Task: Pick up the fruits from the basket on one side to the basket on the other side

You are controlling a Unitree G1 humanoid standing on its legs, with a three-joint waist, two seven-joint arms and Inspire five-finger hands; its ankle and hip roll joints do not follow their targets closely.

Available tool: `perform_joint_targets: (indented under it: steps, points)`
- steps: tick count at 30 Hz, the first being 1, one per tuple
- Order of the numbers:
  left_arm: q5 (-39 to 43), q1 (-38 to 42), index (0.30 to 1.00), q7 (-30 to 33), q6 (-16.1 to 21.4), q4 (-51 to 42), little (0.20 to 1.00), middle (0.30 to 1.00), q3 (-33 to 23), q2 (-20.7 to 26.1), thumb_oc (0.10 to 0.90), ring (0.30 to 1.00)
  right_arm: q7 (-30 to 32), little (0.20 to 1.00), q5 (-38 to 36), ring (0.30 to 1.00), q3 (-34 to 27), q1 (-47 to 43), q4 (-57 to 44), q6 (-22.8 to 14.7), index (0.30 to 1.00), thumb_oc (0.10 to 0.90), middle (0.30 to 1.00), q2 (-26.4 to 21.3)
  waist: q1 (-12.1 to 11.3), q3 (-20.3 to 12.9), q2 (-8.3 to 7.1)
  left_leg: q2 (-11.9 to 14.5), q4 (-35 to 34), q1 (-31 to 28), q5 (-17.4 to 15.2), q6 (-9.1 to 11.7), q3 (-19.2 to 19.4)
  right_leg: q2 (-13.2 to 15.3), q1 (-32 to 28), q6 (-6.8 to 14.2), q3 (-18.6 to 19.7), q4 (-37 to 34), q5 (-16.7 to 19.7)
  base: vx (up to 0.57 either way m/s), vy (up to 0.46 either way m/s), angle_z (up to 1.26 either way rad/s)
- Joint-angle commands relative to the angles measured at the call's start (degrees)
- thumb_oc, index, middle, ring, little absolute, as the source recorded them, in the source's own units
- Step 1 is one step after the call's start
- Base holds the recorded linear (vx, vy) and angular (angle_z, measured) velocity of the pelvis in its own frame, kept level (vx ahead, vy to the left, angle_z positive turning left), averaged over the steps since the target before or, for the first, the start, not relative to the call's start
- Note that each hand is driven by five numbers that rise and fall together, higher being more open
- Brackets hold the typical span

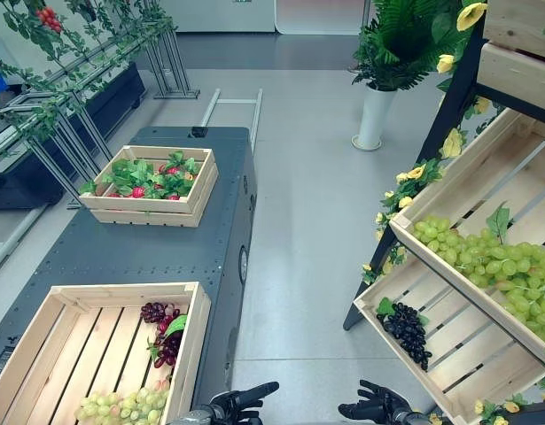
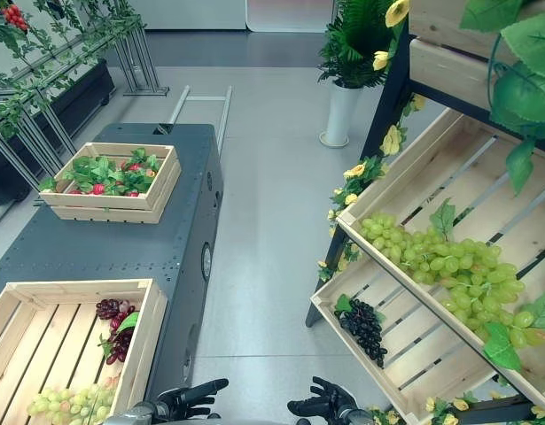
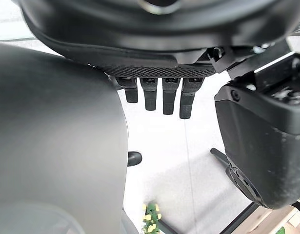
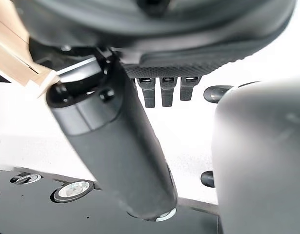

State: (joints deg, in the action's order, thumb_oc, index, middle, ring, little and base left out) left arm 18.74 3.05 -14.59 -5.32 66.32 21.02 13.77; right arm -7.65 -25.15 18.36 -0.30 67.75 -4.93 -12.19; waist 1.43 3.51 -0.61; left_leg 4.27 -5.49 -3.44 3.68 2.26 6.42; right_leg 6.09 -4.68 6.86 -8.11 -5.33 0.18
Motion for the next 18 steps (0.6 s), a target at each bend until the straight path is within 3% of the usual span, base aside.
perform_joint_targets:
  steps: [1, 6, 12, 16, 17, 18]
  points:
    - [-0.87, 5.18, 0.900, -1.33, 1.50, 3.76, 0.900, 0.900, 0.75, -2.60, 0.800, 0.900, 0.75, 0.900, -1.15, 0.900, 0.44, -5.06, 1.72, -3.21, 0.900, 0.800, 0.900, 0.39, -0.86, 1.32, 1.02, -2.58, 0.49, 0.39, -3.01, -2.24, -3.17, -2.14, 1.66, -2.06, -1.25, 2.25, 0.07, 0.00, 0.000, 0.00]
    - [-1.61, 5.43, 0.900, -2.70, 1.08, 3.79, 0.900, 0.900, 1.02, -2.46, 0.800, 0.900, 0.54, 0.900, -0.91, 0.900, 0.48, -5.37, 1.51, -3.00, 0.900, 0.800, 0.900, 0.17, -0.86, 1.50, 1.13, -2.58, 0.49, 0.07, -3.10, -2.28, -2.96, -2.15, 1.59, -2.07, -1.33, 2.46, -0.04, 0.00, 0.000, 0.00]
    - [-3.33, 5.85, 0.900, -2.07, 3.58, 1.39, 0.900, 0.900, 2.45, -1.16, 0.800, 0.900, -0.21, 0.900, 0.10, 0.900, 1.12, -5.39, 0.89, -2.18, 0.900, 0.800, 0.900, -0.35, -0.91, 1.70, 1.15, -2.21, 0.49, -0.14, -2.96, -2.10, -2.98, -2.75, 1.15, -2.29, -1.09, 2.25, -0.23, -0.02, -0.057, 0.00]
    - [-4.03, 6.08, 0.900, -0.62, 6.19, 0.33, 0.900, 0.900, 3.64, -1.03, 0.800, 0.900, -0.13, 0.900, -0.43, 0.900, 1.40, -5.70, 0.97, -2.06, 0.900, 0.800, 0.900, -0.36, -1.17, 1.86, 1.12, -1.95, 0.49, 0.72, -2.38, -1.66, -3.52, -3.04, 1.39, -2.39, -1.44, 1.86, 0.07, -0.05, -0.065, 0.03]
    - [-4.63, 6.25, 0.900, 0.31, 7.91, -0.28, 0.900, 0.900, 4.30, -0.92, 0.800, 0.900, -0.26, 0.900, -0.69, 0.900, 1.52, -5.79, 1.12, -2.17, 0.900, 0.800, 0.900, -0.34, -1.26, 1.99, 1.11, -1.81, 0.49, 1.11, -2.06, -1.46, -3.72, -3.18, 1.50, -2.42, -1.63, 1.78, 0.19, -0.07, -0.094, 0.02]
    - [-5.12, 6.40, 0.900, 1.83, 12.05, -1.31, 0.900, 0.900, 5.19, -0.68, 0.800, 0.900, -0.30, 0.900, -0.73, 0.900, 1.61, -6.03, 1.10, -1.95, 0.900, 0.800, 0.900, -0.39, -1.40, 2.21, 1.13, -1.78, 0.49, 1.62, -1.73, -1.22, -4.08, -3.38, 1.60, -2.50, -1.83, 1.58, 0.32, -0.06, -0.083, 0.03]
